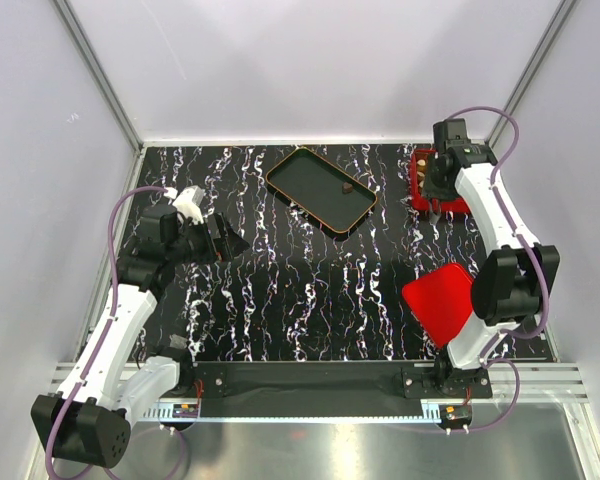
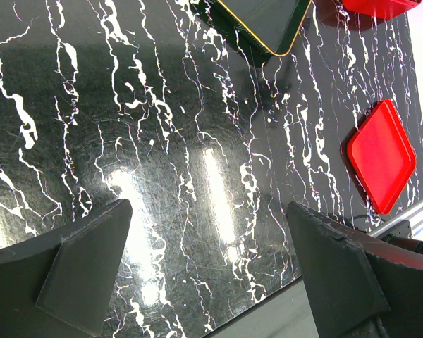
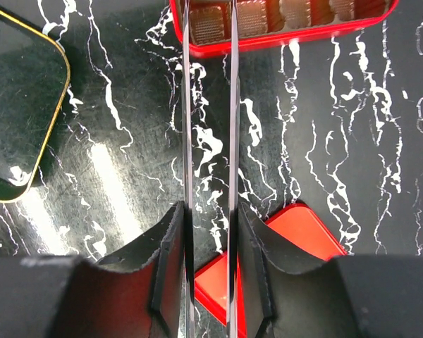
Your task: Pack the chocolate
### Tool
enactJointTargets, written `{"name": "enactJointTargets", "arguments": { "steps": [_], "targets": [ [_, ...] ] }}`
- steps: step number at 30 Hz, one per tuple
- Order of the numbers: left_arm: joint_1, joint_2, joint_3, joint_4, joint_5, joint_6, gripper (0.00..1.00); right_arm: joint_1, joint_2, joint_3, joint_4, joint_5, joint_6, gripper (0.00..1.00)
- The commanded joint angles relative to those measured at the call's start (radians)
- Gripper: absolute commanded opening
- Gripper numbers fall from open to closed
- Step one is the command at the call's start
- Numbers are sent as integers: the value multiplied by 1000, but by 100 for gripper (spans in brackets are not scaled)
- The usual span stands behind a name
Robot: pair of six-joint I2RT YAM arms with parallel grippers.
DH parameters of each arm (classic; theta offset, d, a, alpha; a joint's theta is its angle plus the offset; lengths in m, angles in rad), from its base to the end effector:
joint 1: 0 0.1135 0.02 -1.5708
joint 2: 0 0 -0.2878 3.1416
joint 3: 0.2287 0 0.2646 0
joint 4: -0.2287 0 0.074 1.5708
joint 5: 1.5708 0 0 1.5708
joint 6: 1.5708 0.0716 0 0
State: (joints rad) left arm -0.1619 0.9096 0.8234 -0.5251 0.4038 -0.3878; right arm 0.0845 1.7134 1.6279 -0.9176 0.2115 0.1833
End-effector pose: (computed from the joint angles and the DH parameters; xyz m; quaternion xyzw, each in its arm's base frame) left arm 0.2123 -0.0632 0.2980 -0.0060 0.8740 -0.2939 0.3869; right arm 0.4001 0.0188 0.3147 0.0767 0.9520 -0.0632 0.2895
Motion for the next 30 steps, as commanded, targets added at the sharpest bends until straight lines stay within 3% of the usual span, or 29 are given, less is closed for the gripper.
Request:
{"name": "enactJointTargets", "arguments": {
  "steps": [1, 14, 30],
  "targets": [
    [2, -15, 2, 33, -5, 15, 99, -8, 6, -3, 17, -8, 10, 32],
    [2, -14, 2, 34, -5, 15, 99, -9, 22, -63, 39, -18, 21, 35],
    [2, -14, 2, 31, -10, 17, 99, -9, 95, -14, 49, -11, 1, 41]
  ]
}}
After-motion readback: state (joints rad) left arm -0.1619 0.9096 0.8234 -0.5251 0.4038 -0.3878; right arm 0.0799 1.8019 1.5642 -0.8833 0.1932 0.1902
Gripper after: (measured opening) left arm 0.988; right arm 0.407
